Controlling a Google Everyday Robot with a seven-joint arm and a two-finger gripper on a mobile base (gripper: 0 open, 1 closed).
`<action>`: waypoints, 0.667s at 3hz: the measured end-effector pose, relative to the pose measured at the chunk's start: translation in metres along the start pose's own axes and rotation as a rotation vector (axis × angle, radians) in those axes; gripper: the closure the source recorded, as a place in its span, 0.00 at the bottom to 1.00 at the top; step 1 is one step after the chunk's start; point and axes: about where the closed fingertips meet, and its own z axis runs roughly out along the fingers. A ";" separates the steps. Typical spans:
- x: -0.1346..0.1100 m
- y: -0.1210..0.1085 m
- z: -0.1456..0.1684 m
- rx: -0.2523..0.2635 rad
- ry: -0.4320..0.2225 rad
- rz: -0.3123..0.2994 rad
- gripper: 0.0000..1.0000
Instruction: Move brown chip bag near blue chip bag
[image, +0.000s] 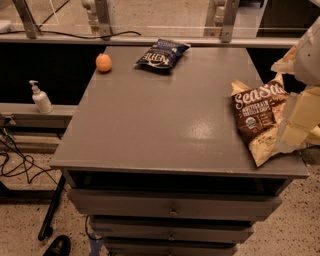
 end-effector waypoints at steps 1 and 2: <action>-0.001 -0.001 -0.001 0.007 -0.005 0.000 0.00; -0.003 -0.002 0.013 0.023 -0.051 0.038 0.00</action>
Offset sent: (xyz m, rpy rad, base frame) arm 0.0219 0.0130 -0.0465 0.1829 -0.0716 -0.0983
